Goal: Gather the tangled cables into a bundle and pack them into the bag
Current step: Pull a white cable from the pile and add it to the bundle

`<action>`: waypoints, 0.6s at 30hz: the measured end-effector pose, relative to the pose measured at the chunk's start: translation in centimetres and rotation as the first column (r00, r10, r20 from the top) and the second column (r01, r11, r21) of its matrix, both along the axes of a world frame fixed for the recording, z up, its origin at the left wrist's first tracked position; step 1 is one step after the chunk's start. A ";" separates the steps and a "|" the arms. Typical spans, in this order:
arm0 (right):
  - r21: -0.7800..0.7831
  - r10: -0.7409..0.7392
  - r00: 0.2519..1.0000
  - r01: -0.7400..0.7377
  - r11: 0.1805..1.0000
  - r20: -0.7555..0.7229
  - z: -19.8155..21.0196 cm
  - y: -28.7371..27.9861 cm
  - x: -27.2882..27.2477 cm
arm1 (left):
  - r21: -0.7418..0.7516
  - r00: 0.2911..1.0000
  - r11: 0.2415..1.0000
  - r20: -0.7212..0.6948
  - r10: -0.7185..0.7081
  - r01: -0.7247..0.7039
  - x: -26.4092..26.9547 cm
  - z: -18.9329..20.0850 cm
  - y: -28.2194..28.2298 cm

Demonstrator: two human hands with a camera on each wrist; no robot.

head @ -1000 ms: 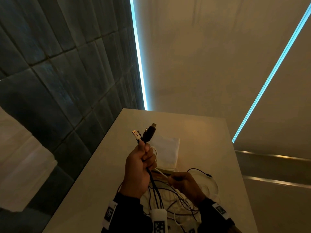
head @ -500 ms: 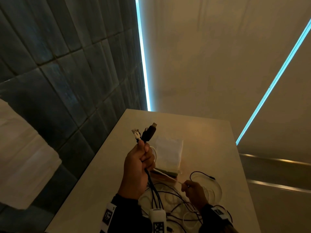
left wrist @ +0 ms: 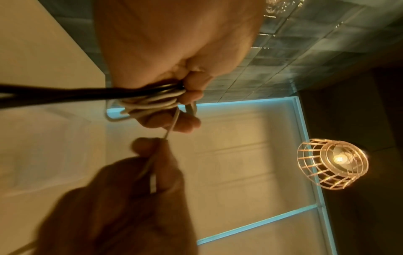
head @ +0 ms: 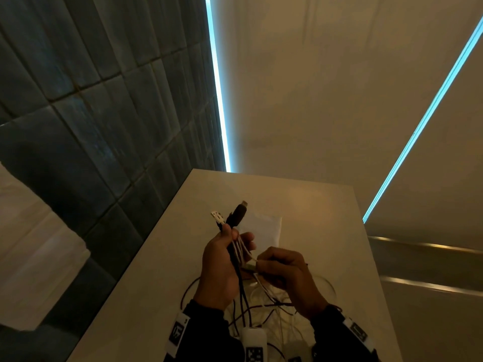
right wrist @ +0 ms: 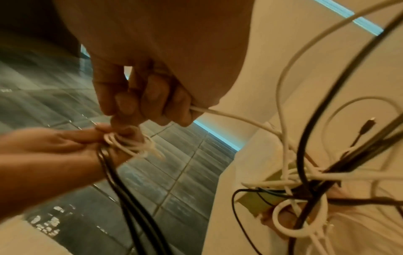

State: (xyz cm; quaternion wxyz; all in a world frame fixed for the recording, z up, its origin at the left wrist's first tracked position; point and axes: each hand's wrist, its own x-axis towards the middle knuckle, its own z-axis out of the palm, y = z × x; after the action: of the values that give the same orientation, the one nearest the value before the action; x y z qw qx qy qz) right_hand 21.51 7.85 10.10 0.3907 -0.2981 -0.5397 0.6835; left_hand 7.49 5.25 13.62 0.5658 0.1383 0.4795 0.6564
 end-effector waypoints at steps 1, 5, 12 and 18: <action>-0.019 0.027 0.999 -0.027 0.999 0.031 -0.5 -0.1 0.1 | 0.039 0.999 0.999 0.050 0.002 -0.003 -0.1 0.2 0.0; -0.109 0.055 0.992 -0.042 0.993 0.113 -3.1 -0.2 0.6 | 0.193 0.986 0.981 0.164 -0.016 -0.016 -0.9 1.1 0.0; -0.102 0.019 0.962 0.009 0.995 0.274 -7.9 0.8 1.3 | 0.268 0.998 0.963 0.063 -0.026 0.008 -1.3 0.6 -0.4; -0.056 -0.029 0.940 0.051 0.997 0.341 -11.9 1.5 1.9 | 0.263 0.999 0.965 0.035 -0.005 -0.004 -1.3 0.7 -0.5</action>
State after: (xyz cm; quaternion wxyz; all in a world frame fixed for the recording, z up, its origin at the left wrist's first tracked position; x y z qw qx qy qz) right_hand 23.44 9.37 -1.82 0.2960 -0.4348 -0.5705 0.6308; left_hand 6.23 4.72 14.35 0.5512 0.2005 0.3780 0.7163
